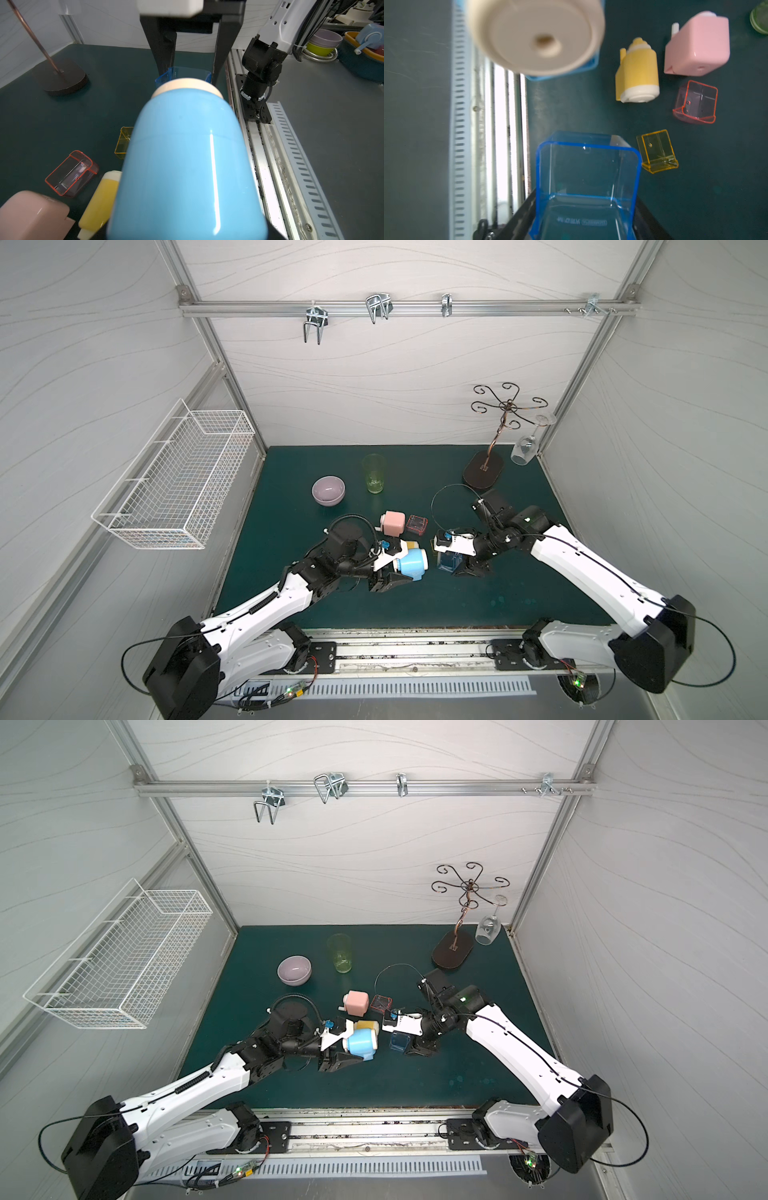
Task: Put the tray back into the pencil sharpener
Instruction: Place the container at the center of the board.
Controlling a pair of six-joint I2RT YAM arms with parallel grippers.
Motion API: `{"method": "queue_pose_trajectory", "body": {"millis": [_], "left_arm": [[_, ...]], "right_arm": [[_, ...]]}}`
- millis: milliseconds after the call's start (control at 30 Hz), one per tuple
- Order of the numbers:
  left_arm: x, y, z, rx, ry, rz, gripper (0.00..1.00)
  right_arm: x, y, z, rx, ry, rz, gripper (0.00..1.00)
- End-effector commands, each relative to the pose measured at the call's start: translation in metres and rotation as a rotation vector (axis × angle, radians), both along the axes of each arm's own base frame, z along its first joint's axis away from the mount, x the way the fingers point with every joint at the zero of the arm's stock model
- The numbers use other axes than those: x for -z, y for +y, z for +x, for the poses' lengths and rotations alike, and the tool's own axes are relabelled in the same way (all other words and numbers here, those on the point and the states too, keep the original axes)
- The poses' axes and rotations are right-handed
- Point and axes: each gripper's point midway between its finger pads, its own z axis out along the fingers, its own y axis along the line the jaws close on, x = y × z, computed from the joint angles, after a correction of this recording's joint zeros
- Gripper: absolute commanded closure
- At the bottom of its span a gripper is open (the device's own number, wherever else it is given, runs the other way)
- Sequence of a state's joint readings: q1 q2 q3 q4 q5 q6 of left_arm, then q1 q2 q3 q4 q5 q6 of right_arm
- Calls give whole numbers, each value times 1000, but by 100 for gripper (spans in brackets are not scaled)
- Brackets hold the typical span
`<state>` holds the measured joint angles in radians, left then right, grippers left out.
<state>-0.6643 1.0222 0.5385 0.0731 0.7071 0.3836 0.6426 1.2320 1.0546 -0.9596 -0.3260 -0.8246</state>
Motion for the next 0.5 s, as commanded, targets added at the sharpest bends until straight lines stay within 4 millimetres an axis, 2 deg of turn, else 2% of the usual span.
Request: {"method": "queue_pose_trajectory", "body": {"millis": [0,67,200,333,467], "left_arm": [[-17,8,8,-59,-101,-42,100],[-12,14,7,-82,-116,-35,100],[-7,19,5,-94,-132,-31,100],[-3,21,5,-98,-144,-23,100],[2,22,4,-98,-151,-8,100]], "right_arm": [[49,-28,16,72,-69,-161,59],[72,-34,20,62,-102,-195,59],[101,-30,18,58,-59,-208,59],[123,-30,11,12,-28,-225,54],[135,-31,11,6,-19,-247,45]]}}
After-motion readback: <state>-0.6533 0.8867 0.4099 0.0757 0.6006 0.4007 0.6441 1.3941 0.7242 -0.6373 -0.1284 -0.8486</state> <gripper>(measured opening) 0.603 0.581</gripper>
